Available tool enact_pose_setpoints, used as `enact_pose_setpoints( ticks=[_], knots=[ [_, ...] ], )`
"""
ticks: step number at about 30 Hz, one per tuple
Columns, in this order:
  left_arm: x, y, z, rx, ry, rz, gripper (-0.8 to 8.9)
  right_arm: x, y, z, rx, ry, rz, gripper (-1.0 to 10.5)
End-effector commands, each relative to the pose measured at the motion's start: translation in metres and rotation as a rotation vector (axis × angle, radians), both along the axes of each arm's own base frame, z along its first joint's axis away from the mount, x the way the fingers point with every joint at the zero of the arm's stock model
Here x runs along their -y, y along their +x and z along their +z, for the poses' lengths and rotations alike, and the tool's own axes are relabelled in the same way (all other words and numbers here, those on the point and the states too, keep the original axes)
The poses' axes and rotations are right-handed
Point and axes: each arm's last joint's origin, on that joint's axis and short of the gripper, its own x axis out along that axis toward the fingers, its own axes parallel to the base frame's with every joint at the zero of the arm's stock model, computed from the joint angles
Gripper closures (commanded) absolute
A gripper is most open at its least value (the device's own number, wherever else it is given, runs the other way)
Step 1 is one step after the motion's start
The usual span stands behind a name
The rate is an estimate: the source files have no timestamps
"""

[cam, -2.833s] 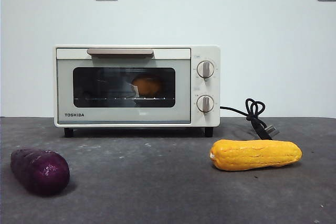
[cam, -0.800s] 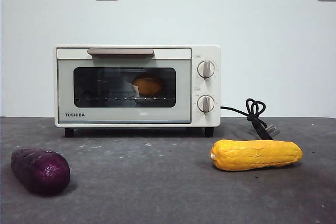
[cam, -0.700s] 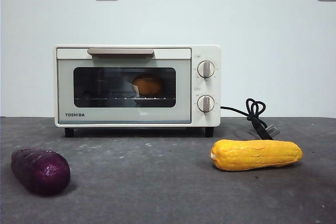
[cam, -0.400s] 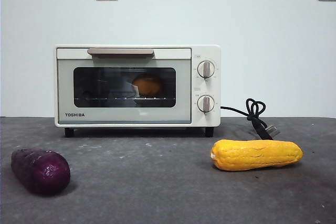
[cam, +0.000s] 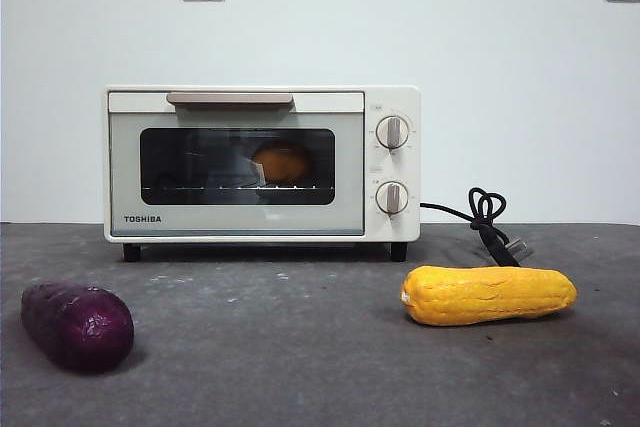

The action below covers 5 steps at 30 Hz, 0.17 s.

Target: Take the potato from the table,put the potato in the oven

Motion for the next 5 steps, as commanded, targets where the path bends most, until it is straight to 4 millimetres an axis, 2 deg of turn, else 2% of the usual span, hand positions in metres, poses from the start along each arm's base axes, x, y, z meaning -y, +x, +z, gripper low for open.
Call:
enact_pose_setpoints(
  ticks=[1, 5],
  knots=[
    [-0.0004, 0.0005, -0.0044, -0.010, -0.004, 0.005, 8.18, 0.0000, 0.0006, -0.0047, -0.017, 0.005, -0.003, 9.5],
    [-0.0004, 0.0005, -0.0044, -0.010, -0.004, 0.005, 8.18, 0.0000, 0.0006, -0.0047, -0.017, 0.005, -0.003, 9.5]
  ],
)
